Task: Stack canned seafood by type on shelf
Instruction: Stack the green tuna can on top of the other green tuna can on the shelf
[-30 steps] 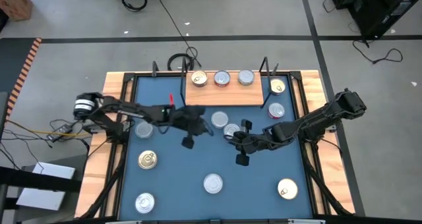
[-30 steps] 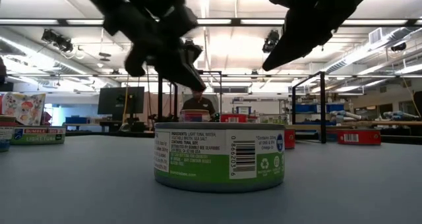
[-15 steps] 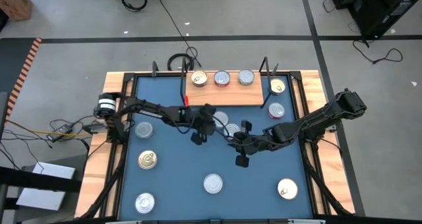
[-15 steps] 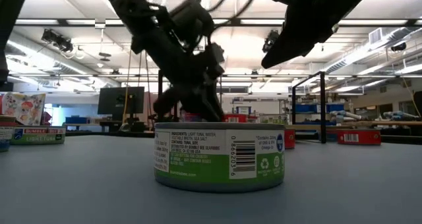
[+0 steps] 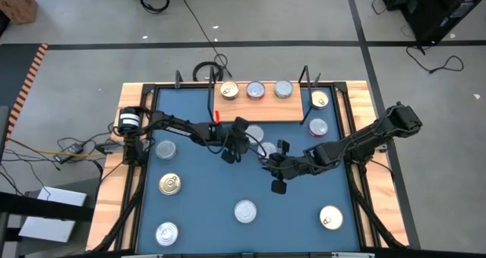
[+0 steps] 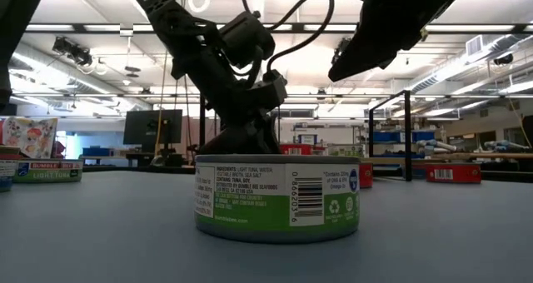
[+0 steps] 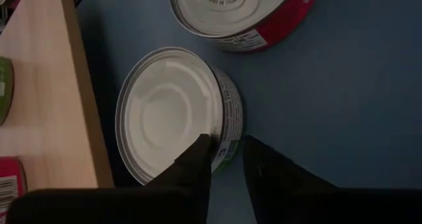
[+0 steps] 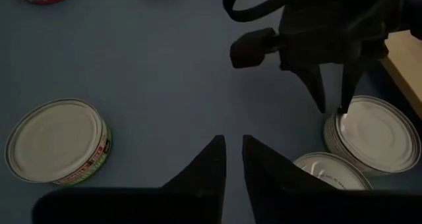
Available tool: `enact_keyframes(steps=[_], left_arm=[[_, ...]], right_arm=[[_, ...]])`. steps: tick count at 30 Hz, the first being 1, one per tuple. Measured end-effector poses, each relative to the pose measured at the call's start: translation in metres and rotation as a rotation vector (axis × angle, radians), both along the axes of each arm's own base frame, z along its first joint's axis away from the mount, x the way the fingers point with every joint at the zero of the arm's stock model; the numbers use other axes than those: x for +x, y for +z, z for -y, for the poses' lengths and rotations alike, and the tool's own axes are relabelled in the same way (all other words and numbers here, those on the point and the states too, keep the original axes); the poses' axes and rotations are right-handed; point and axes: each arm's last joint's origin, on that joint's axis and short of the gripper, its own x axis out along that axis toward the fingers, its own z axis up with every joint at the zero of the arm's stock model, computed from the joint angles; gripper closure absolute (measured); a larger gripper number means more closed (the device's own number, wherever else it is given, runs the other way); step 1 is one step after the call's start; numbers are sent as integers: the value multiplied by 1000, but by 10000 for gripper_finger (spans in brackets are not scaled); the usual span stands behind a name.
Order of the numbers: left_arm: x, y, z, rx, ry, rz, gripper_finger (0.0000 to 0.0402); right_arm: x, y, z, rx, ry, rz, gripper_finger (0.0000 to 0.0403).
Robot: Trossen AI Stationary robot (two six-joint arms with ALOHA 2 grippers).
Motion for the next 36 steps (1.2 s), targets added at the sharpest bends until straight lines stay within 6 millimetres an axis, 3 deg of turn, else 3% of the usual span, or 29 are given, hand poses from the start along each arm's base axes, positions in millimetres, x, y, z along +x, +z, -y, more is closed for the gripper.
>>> enact_keyframes(steps=[8,19,34,36], left_arm=[[2,2,0,4,-1,29,362],[2,2,1,18,-20,17,395],[-12,-2,23,-50,-16,-123,400],[-14,5,26,-80,-19,-130,401]], right_arm=[[0,0,0,1,0,6,341],[0,1,0,-1,3,7,341],[0,0,-1,-1,5,6,341],[0,0,-1,-2,7,5,341]])
